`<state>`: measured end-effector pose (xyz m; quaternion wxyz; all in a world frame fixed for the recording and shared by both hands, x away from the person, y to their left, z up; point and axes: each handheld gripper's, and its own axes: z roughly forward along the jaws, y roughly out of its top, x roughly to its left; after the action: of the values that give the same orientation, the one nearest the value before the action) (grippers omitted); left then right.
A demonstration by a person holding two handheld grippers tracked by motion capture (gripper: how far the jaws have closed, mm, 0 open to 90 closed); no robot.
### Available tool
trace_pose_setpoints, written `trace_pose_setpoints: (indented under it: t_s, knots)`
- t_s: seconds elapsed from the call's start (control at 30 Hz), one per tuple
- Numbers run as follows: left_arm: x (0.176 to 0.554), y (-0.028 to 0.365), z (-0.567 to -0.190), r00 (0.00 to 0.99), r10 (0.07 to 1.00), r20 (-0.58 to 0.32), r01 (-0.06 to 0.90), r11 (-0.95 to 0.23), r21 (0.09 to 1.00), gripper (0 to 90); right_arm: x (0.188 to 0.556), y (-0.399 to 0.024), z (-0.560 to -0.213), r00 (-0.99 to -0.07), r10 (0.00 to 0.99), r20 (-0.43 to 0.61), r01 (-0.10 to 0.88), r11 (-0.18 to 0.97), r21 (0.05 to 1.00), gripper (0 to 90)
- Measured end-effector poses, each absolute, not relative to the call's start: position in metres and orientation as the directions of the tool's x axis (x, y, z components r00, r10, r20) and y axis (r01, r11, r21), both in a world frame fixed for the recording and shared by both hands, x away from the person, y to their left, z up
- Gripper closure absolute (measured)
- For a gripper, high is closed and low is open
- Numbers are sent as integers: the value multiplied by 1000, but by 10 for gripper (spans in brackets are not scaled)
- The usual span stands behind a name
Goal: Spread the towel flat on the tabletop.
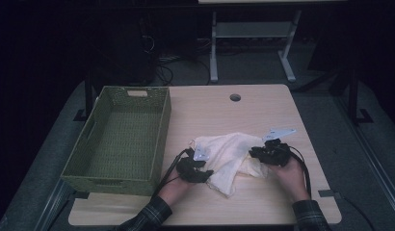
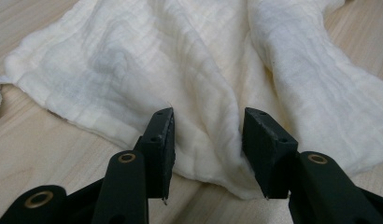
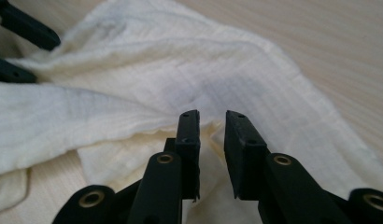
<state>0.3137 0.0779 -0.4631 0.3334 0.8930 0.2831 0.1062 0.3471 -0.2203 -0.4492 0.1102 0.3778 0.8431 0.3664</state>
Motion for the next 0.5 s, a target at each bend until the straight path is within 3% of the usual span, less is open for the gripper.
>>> trace_pose_setpoints:
  t_s: [0.17, 0.27, 0.5]
  knots:
    - [314, 78, -463, 817, 576, 1, 435, -617, 656, 537, 352, -211, -461, -700, 711, 67, 561, 491, 666, 748]
    - [314, 78, -463, 818, 576, -2, 436, -617, 655, 537, 352, -210, -462, -703, 710, 42, 556, 512, 654, 863]
    - [314, 78, -463, 819, 574, -2, 435, -618, 655, 536, 339, -224, -445, -698, 713, 63, 537, 463, 705, 872]
